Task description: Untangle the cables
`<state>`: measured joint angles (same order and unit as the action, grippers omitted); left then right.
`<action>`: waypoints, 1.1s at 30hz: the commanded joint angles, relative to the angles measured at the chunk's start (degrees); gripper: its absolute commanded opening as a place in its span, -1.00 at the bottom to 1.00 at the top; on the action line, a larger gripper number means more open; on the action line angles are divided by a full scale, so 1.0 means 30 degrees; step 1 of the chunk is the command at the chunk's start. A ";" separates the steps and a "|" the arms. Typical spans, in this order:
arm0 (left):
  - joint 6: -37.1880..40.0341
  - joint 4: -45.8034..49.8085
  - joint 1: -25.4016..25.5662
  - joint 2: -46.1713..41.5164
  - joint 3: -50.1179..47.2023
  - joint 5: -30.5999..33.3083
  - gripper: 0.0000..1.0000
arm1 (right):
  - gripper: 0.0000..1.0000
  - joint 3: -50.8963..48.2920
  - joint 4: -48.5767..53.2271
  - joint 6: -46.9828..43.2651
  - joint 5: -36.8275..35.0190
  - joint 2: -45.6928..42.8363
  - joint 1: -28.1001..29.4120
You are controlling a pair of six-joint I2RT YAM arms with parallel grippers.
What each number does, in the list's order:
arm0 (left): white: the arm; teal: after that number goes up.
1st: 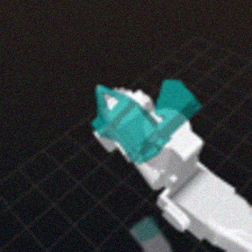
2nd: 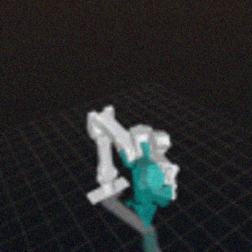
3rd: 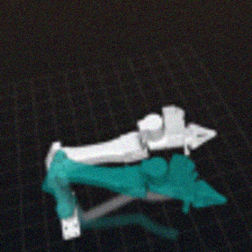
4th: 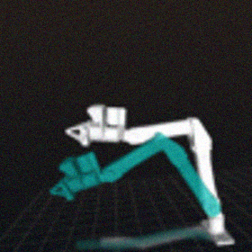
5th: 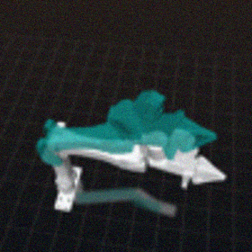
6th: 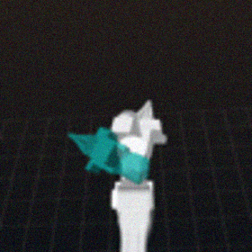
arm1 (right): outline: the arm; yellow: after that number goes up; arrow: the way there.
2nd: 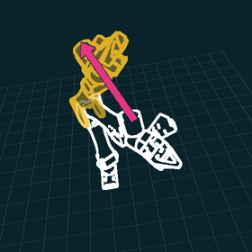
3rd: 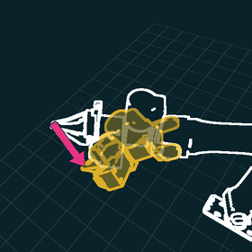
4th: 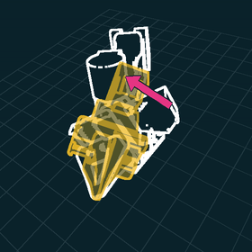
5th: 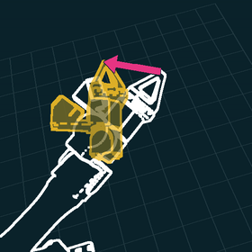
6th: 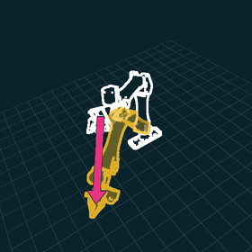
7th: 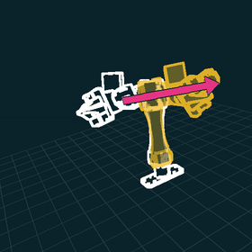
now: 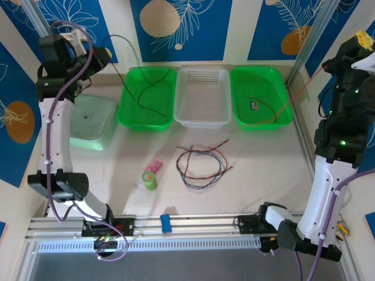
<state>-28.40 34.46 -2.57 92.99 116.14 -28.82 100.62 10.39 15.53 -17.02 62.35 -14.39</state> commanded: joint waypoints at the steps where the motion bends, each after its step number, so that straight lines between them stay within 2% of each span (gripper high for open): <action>1: 0.0532 0.0525 0.0657 0.0333 0.1374 0.1029 -1.00 | -1.00 0.1286 0.0270 0.0225 0.0803 0.0384 0.0968; 8: 0.2104 0.1536 0.1212 0.2169 0.1147 0.2990 -1.00 | -1.00 0.2574 0.0587 -0.1321 0.0830 0.0932 0.2461; 13: 0.2449 0.0246 0.1919 0.3664 0.0803 0.3519 -1.00 | -1.00 0.4065 0.0874 -0.2979 0.0141 0.1278 0.2742; 19: 0.2812 0.0662 0.2173 0.6239 0.2166 0.3721 -1.00 | -1.00 0.4166 0.1133 -0.2552 0.0599 0.1219 0.2875; 29: 0.3611 -0.0017 0.3412 0.9515 0.1501 0.6134 -1.00 | -1.00 0.5505 0.1106 -0.2559 0.1354 0.2424 0.3228; 33: 0.3372 0.1488 0.3801 1.1650 0.2805 0.6330 -1.00 | -1.00 0.5513 0.0997 -0.2603 0.1531 0.2898 0.3552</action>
<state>-18.96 35.64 8.12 124.36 122.13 -12.05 115.92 14.44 7.90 -13.23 70.08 -4.38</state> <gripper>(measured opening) 0.060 0.050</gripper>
